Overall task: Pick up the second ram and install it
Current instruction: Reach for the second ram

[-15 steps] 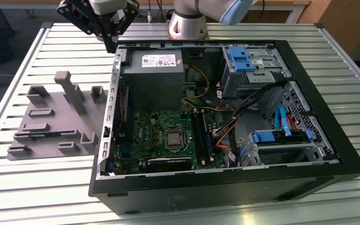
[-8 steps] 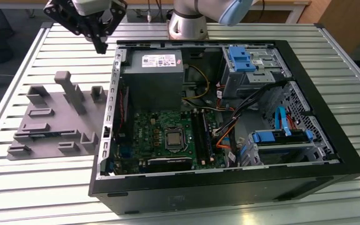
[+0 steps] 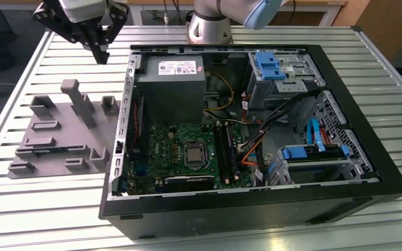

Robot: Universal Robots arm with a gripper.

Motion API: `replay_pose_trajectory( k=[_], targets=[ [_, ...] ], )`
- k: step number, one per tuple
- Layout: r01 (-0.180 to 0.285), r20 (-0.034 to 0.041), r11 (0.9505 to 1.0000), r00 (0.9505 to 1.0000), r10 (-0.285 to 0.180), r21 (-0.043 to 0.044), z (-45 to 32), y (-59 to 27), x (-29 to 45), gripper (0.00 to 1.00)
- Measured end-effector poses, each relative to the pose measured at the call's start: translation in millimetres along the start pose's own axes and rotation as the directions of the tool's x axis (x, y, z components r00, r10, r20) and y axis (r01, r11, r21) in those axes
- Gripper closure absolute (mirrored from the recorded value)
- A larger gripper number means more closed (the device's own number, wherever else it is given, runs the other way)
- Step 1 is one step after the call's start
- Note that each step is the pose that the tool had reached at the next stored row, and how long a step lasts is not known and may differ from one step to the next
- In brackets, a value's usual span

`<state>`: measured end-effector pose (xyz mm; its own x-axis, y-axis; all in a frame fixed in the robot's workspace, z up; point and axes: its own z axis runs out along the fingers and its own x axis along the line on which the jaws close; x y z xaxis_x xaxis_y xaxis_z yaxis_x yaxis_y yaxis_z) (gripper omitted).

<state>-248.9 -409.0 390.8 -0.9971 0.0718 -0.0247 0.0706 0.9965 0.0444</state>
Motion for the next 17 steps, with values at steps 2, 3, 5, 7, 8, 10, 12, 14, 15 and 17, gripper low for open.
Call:
replay_pose_trajectory(
  k=[2, 3, 5, 7, 8, 10, 12, 14, 15, 17],
  targets=[
    [0.001, 0.0000, 1.0000, 1.0000, -0.001, 0.0000, 0.1, -2.6, 1.6, 0.89],
    [0.001, -0.0001, 1.0000, 1.0000, -0.001, 0.0001, 0.1, -3.4, 2.3, 0.89],
    [0.001, -0.0001, 1.0000, 1.0000, -0.001, 0.0009, 0.2, -4.2, 4.7, 0.89],
    [0.002, 0.0000, 1.0000, 1.0000, -0.002, 0.0010, 0.2, -4.7, 9.7, 0.89],
    [0.002, 0.0000, 1.0000, 1.0000, -0.002, 0.0010, 0.3, -5.0, 12.6, 0.89],
    [0.003, -0.0001, 1.0000, 1.0000, -0.003, 0.0010, 0.4, -5.6, 19.3, 0.89],
    [0.003, 0.0000, 1.0000, 1.0000, -0.003, 0.0010, 0.5, -6.3, 26.6, 0.89],
    [0.003, -0.0001, 1.0000, 1.0000, -0.003, 0.0009, 0.6, -6.9, 33.8, 0.89],
    [0.003, -0.0001, 1.0000, 1.0000, -0.003, 0.0010, 0.6, -7.3, 37.7, 0.89],
    [0.004, -0.0001, 1.0000, 1.0000, -0.004, 0.0010, 0.6, -8.0, 46.5, 0.89]
  ],
)
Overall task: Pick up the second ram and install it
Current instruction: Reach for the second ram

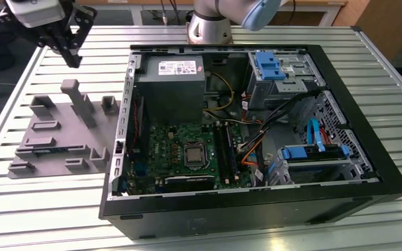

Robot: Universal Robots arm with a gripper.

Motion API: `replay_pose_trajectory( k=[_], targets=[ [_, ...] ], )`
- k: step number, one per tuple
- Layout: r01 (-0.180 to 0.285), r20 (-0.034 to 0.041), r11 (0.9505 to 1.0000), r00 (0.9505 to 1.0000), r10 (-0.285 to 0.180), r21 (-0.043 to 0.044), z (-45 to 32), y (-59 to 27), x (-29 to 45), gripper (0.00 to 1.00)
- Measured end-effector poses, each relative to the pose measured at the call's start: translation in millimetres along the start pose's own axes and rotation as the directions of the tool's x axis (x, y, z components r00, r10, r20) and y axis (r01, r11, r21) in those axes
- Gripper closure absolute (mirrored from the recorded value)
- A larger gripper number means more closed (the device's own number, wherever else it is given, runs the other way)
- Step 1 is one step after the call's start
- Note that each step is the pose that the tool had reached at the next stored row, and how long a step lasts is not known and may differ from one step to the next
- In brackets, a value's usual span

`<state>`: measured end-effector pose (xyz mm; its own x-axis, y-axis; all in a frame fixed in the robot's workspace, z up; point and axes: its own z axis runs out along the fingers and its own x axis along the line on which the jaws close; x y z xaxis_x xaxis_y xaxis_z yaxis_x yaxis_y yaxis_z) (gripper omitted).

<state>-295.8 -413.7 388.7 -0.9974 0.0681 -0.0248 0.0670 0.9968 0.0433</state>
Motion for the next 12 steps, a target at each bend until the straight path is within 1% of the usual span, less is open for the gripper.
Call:
replay_pose_trajectory(
  k=[2, 3, 4, 8, 9, 12],
  targets=[
    [0.000, -0.0001, 1.0000, 1.0000, 0.000, 0.0000, 0.0, -0.7, 9.1, 0.89],
    [0.000, 0.0000, 1.0000, 1.0000, 0.000, 0.0000, 0.2, -1.3, 12.8, 0.89],
    [0.001, 0.0000, 1.0000, 1.0000, -0.001, -0.0001, 0.4, -2.7, 14.9, 0.89],
    [0.001, -0.0005, 1.0000, 1.0000, -0.001, -0.0001, 1.3, -9.5, 20.5, 0.89],
    [0.001, -0.0005, 1.0000, 1.0000, -0.001, -0.0001, 1.5, -10.1, 21.6, 0.89],
    [0.001, -0.0006, 1.0000, 1.0000, -0.001, 0.0000, 1.5, -10.1, 21.5, 0.89]
  ],
)
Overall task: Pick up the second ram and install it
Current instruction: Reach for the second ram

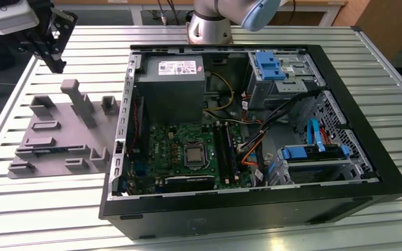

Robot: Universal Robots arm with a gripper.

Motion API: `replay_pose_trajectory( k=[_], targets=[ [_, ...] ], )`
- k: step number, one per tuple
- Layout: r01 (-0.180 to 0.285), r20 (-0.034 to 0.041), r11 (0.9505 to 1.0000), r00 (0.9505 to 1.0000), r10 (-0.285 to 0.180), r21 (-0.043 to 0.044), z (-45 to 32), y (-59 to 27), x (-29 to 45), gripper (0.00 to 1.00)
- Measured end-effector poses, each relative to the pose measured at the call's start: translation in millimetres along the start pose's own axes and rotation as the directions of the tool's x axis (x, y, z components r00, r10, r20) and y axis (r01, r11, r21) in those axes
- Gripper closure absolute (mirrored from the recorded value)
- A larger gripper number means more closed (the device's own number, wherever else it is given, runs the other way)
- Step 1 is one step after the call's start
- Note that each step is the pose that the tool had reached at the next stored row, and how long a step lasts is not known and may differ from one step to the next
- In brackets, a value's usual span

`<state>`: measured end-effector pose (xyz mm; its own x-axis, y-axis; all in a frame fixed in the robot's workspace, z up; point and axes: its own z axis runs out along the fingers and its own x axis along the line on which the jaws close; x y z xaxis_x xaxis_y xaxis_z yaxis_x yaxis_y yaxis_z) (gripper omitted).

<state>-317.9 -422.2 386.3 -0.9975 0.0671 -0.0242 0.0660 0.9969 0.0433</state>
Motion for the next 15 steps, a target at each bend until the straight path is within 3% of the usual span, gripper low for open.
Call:
replay_pose_trajectory(
  k=[10, 15],
  targets=[
    [0.000, -0.0002, 1.0000, 1.0000, 0.000, 0.0004, -0.1, -0.5, 0.6, 0.89],
    [0.000, -0.0001, 1.0000, 1.0000, 0.000, 0.0003, -0.3, -6.2, 5.0, 0.89]
  ],
)
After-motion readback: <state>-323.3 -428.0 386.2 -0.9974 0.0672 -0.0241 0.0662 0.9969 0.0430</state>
